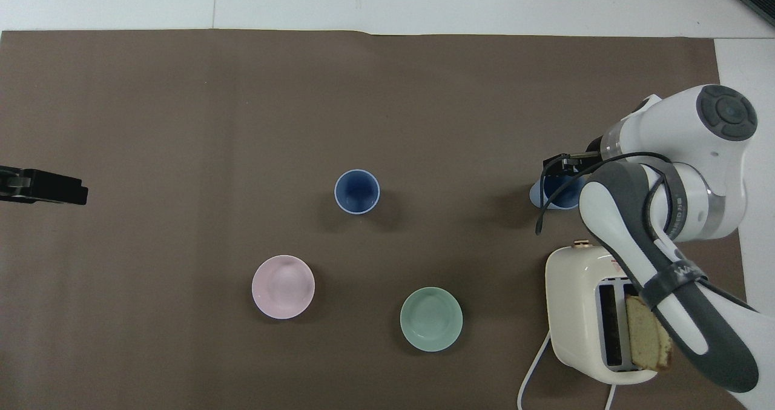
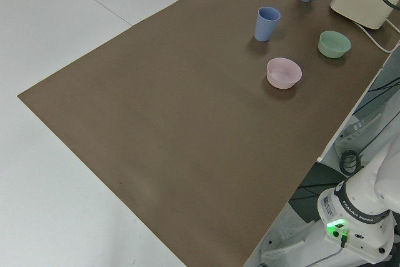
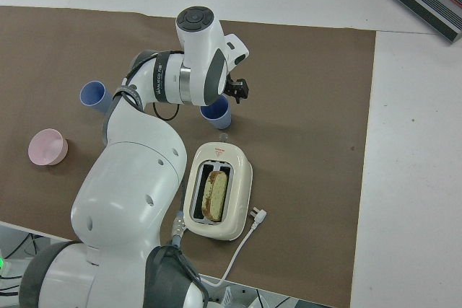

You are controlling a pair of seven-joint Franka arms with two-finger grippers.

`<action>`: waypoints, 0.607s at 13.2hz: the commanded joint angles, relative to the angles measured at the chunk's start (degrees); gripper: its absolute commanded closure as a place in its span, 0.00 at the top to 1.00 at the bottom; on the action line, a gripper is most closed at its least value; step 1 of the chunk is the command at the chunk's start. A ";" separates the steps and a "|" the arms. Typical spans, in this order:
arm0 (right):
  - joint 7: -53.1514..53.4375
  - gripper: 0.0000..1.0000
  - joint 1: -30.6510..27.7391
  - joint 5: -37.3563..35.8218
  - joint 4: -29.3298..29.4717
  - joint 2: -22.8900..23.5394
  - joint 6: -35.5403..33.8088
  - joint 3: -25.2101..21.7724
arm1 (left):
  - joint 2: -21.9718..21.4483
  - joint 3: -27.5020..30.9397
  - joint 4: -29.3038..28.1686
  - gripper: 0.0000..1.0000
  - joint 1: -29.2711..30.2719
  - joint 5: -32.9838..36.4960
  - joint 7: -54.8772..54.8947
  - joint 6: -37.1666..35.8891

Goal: Stack blue cups with both arms
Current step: 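Grasp the second blue cup with the right gripper and lift it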

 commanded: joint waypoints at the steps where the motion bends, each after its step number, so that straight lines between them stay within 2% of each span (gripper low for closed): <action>1: -0.49 1.00 -0.55 0.29 -1.39 -2.01 -0.54 0.11 | -0.45 -1.00 -0.43 1.00 1.52 0.56 0.52 0.02; 6: -0.75 1.00 -0.64 0.12 -1.74 -2.72 -3.27 0.11 | -0.53 -3.20 -0.69 1.00 3.63 0.38 0.35 0.20; 8: -0.66 1.00 -0.64 -0.06 -3.84 -3.86 -3.10 0.02 | -0.53 -3.11 -0.69 1.00 3.11 0.38 0.26 0.20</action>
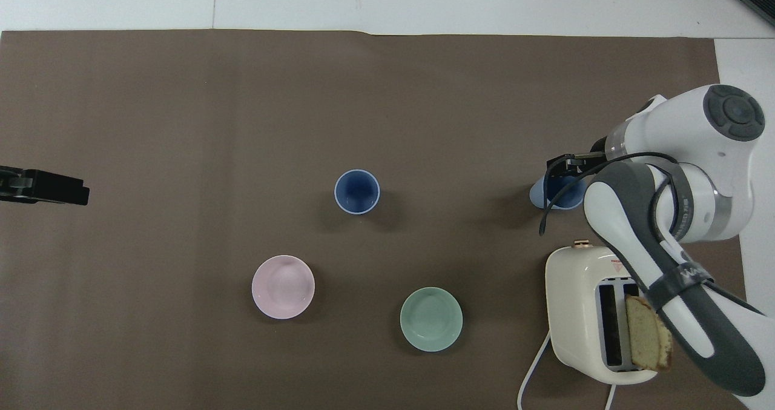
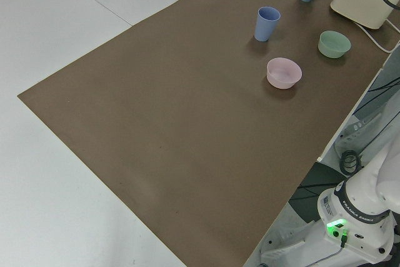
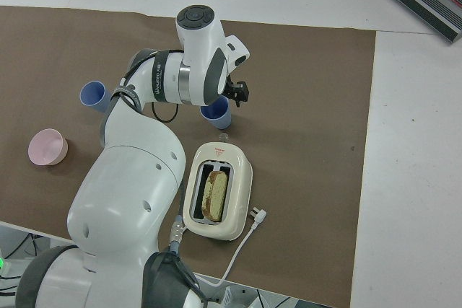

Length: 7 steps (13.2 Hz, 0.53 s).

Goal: Stack blue cups with both arms
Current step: 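Grasp the second blue cup with the right gripper and lift it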

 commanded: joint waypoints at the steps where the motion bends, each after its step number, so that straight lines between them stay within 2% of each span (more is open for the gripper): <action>1: -0.75 1.00 -0.50 -0.40 -4.30 -2.93 0.32 0.03 | -0.62 -0.99 -0.65 1.00 1.38 0.38 0.52 0.09; 4: -1.10 1.00 -0.68 -0.67 -5.45 -2.76 1.29 0.03 | -0.45 -0.73 -0.04 1.00 1.64 0.47 0.35 -0.78; 6: -1.98 0.27 -0.68 -0.67 -5.36 -2.67 1.46 0.03 | -0.36 -0.38 -0.04 1.00 1.64 0.47 0.35 -0.70; 7: -2.41 0.04 -0.77 -0.67 -5.36 -2.58 2.25 0.03 | -0.36 -0.29 -0.04 1.00 1.64 0.47 0.35 -0.70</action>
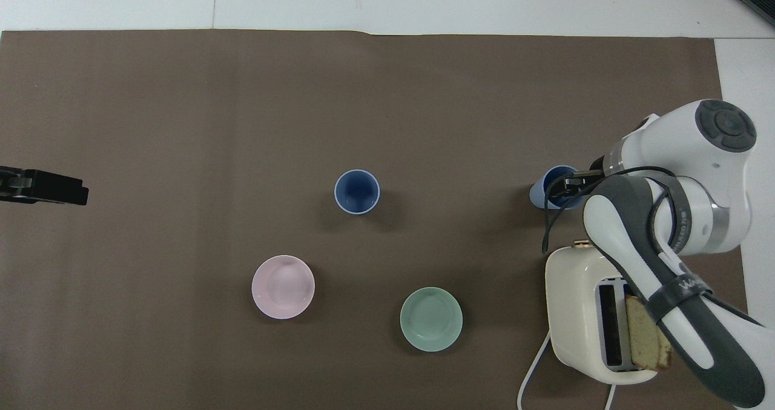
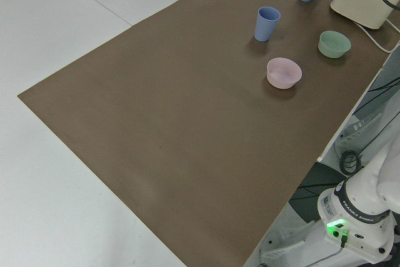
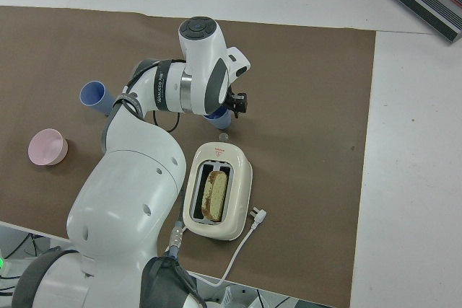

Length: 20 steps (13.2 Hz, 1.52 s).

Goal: Stack blue cups with both arms
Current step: 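Grasp the second blue cup with the right gripper and lift it, then carry the blue cup over the centered cup and lower it in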

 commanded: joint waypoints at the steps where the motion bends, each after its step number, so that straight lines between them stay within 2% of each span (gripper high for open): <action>1: -2.20 0.00 -0.70 -0.59 -1.73 -1.47 1.78 0.18 | -0.36 -0.37 -0.04 1.00 0.84 0.47 0.35 -0.75; 6: -1.77 0.00 -0.70 -0.59 -0.42 -0.94 1.00 0.18 | -0.36 -0.46 -0.04 1.00 0.93 0.47 0.35 -0.67; 10: 1.38 0.00 0.44 -0.59 9.14 -0.68 -8.04 0.61 | -0.36 -0.37 -0.04 1.00 0.93 0.47 0.35 -0.67; 12: 5.16 0.00 4.02 -0.50 12.93 -0.68 -9.99 0.88 | -0.36 -0.37 -0.04 1.00 0.93 0.47 0.35 -0.67; 15: 16.57 0.00 9.92 0.02 16.80 -0.41 -10.00 0.88 | -0.36 -0.37 -0.04 1.00 0.93 0.47 0.35 -0.67; 20: 21.68 0.00 13.71 3.79 24.70 1.34 -11.66 1.85 | -0.36 -0.37 -0.04 1.00 0.93 0.47 0.35 -0.67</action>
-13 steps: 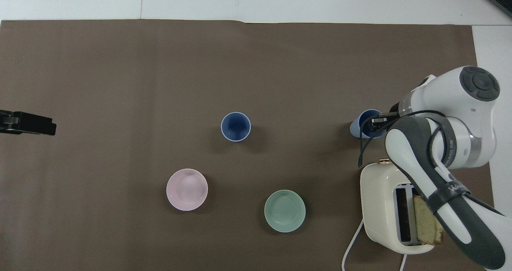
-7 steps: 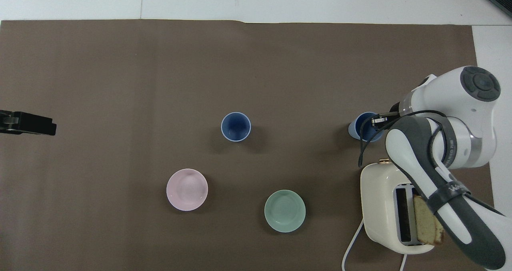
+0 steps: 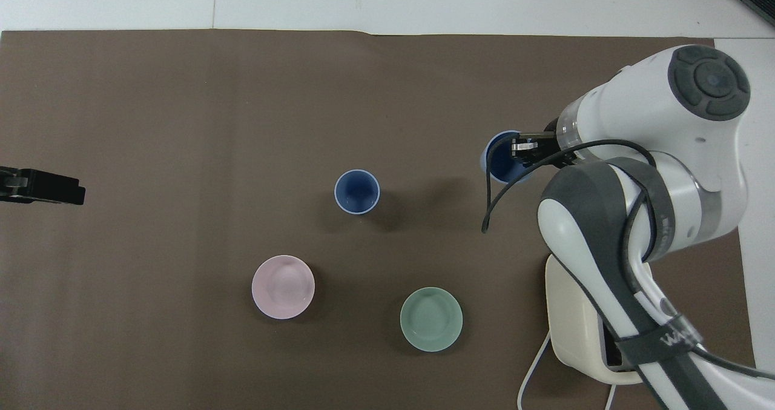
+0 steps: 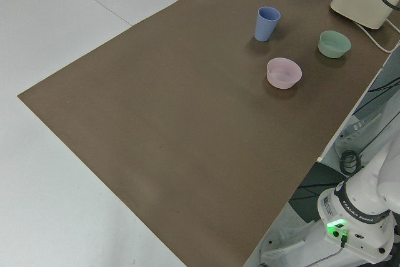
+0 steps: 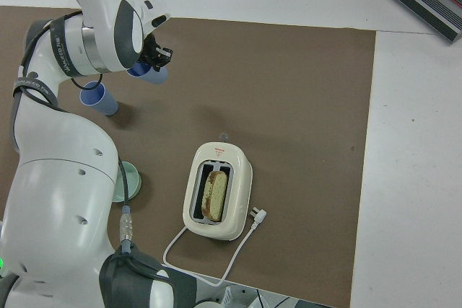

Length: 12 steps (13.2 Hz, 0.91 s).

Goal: Stack blue cups with both arms
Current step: 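Carry the blue cup over the centered cup and lower it in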

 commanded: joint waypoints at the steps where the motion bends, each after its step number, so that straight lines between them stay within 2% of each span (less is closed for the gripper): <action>1: 4.33 0.00 2.74 2.40 5.79 2.70 -2.31 0.35 | -0.36 -0.45 -0.04 1.00 0.71 0.47 0.35 -0.66; 6: 7.07 0.00 9.78 4.86 6.59 3.76 0.40 0.61 | -0.36 -0.36 -0.04 1.00 0.71 0.47 0.35 -0.66; 12: 7.16 0.00 11.63 6.01 6.42 5.43 3.93 0.79 | -0.36 -0.36 -0.04 1.00 0.71 0.47 0.35 -0.66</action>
